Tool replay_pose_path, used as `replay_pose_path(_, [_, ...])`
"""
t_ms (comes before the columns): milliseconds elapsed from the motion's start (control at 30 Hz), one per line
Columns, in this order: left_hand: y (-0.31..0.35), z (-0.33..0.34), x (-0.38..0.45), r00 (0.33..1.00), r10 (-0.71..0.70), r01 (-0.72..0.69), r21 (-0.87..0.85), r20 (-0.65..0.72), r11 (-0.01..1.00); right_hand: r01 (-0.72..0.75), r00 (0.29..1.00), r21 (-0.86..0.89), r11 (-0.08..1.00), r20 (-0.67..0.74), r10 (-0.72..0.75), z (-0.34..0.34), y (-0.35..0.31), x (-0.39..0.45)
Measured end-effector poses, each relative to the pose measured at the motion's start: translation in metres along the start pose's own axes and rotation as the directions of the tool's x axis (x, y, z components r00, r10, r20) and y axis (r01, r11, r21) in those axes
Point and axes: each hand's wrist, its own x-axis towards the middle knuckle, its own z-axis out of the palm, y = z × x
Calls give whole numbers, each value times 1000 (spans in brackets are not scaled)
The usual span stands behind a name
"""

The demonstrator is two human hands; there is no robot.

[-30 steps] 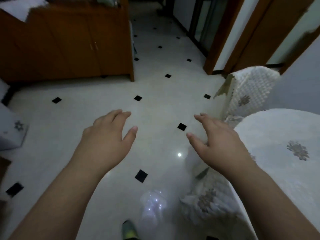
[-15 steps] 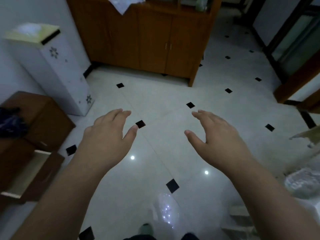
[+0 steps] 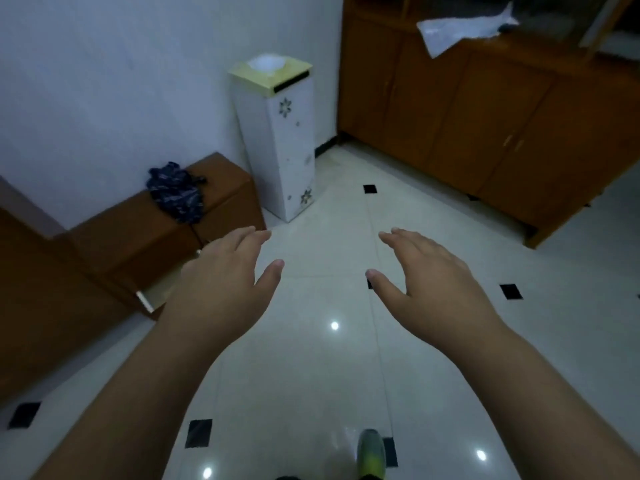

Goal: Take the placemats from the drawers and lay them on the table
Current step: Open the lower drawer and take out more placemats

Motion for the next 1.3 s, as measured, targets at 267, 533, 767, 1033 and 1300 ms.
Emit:
replay_pose_path(267, [-3, -7, 18, 951, -286, 285, -29, -119, 958, 330, 941, -7, 944, 83, -328, 1, -17, 103])
replay_pose_path(533, [-59, -5, 8, 854, -505, 505, -38, -125, 862, 557, 820, 39, 829, 129, -557, 28, -80, 165])
replay_pose_path(767, [-156, 1, 33, 802, -587, 583, -71, -112, 810, 621, 770, 41, 783, 157, -618, 71, -168, 219])
replay_pose_path(1033, [-279, -31, 83, 803, -584, 580, -71, -120, 812, 618, 774, 70, 783, 117, -622, 102, -285, 281])
replay_pose_path(1300, [-358, -52, 99, 769, -628, 615, -127, -118, 778, 668, 725, 70, 741, 163, -669, 138, -373, 321])
